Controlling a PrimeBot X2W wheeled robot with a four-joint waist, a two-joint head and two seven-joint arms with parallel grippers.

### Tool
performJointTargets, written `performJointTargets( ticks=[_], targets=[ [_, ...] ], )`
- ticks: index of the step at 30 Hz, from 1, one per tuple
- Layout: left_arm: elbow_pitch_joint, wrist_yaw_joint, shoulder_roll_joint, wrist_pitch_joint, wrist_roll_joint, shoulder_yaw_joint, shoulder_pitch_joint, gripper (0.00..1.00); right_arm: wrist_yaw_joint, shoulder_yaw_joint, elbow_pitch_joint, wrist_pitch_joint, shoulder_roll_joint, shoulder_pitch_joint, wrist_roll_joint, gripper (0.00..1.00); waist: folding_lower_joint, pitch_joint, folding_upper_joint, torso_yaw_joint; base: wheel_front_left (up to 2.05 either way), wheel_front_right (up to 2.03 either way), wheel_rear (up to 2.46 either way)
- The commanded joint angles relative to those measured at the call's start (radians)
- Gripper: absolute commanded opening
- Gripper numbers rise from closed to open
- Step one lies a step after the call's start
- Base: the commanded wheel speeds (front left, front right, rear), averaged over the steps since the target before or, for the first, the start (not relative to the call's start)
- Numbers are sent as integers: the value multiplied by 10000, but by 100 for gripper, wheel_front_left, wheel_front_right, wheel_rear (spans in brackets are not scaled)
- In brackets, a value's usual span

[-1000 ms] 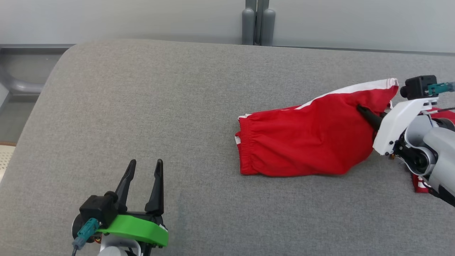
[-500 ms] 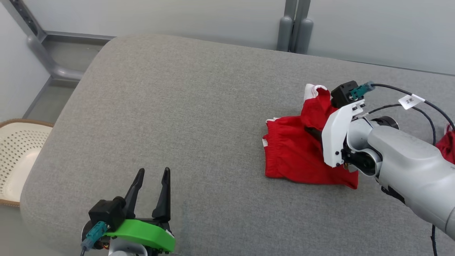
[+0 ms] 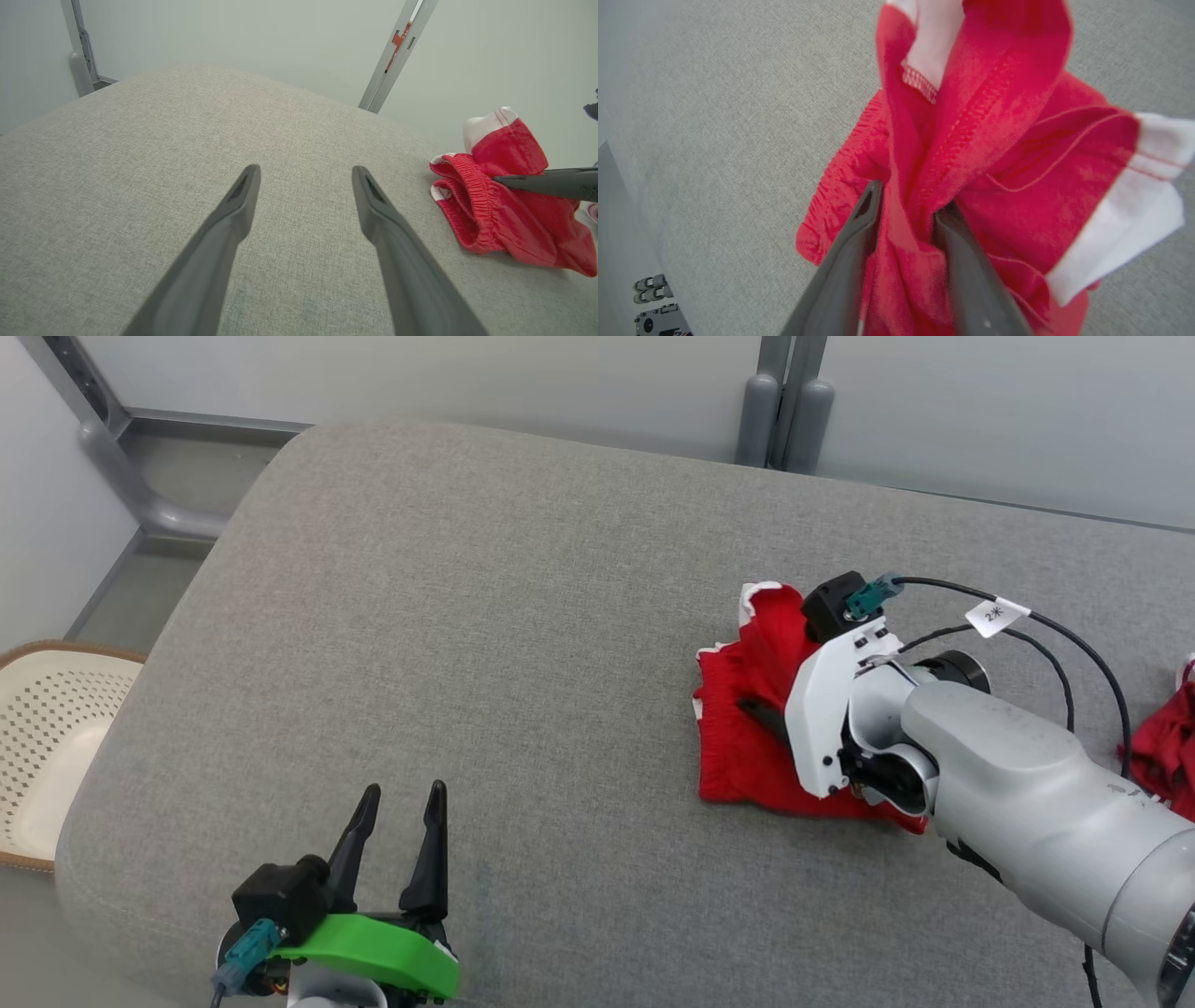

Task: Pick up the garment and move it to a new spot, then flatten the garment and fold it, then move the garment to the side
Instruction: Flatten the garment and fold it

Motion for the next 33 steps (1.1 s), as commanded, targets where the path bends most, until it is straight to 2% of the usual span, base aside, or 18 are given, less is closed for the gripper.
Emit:
performJointTargets(
  ticks=[1,6,11,16,20,23,28,33],
  targets=[
    [-61,-25,-2,-19,93,40,-77,100,-1,21,-81,-106,46,153,-140,100,0,-40,0,-95,0,0,0],
    [-120,-26,4,-20,221,324,254,100,-3,23,-675,-920,-97,307,-577,100,0,-476,0,-443,0,0,0],
    [-168,-26,4,-20,325,523,607,100,-3,21,-1551,-1925,-502,781,-465,100,0,-1055,0,-820,0,0,0],
    [-300,-26,35,-20,410,618,880,100,-6,-269,-2531,-3238,-1536,1209,-304,100,0,-1298,0,-1128,0,0,0],
    [-457,-27,39,-19,467,766,1017,100,-4,-887,-2603,-4214,-2304,1659,-199,100,0,-1380,0,-1335,0,0,0],
    [-572,-27,34,-20,509,859,1077,100,-4,-1469,-2327,-4538,-2659,2063,-141,100,0,-1368,0,-1456,0,0,0],
    [-748,-27,29,-20,647,830,1059,100,-5,-2247,-1815,-4688,-2555,2595,-342,100,0,-1285,0,-1499,0,0,0],
    [-723,-27,25,-19,702,714,954,100,-5,-2457,-1455,-4687,-2170,2842,-403,100,0,-1183,0,-1248,0,0,0]
  ],
)
